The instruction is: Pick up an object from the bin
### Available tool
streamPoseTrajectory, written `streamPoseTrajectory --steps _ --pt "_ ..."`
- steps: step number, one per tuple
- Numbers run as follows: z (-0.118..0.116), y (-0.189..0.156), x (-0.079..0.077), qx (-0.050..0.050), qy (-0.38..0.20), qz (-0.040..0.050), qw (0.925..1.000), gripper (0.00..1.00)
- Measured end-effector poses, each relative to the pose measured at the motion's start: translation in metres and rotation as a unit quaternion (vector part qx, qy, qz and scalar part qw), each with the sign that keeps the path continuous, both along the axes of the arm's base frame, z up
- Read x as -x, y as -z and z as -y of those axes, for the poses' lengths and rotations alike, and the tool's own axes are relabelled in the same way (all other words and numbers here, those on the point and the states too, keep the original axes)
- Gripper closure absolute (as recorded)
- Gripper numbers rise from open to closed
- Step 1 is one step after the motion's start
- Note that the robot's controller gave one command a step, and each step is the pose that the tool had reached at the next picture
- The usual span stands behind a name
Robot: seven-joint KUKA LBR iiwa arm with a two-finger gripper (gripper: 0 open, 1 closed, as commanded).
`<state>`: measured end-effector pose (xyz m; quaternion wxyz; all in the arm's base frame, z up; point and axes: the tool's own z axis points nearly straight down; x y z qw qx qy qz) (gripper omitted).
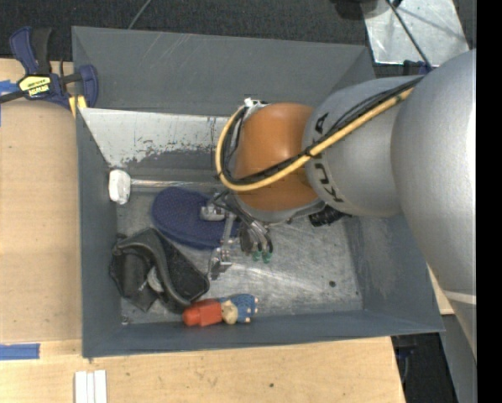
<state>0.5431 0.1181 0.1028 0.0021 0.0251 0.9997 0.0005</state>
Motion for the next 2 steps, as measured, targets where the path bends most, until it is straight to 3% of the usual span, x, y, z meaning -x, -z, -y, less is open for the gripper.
streamPoseTrajectory --steps 1,2 --pt "-0.0002 -0.0026 -0.0030 -0.001 0.001 0.0056 1.0000 1.00" --pt "0.0001 0.0001 0.0000 0.000 0.000 0.0000 1.0000 0.00"
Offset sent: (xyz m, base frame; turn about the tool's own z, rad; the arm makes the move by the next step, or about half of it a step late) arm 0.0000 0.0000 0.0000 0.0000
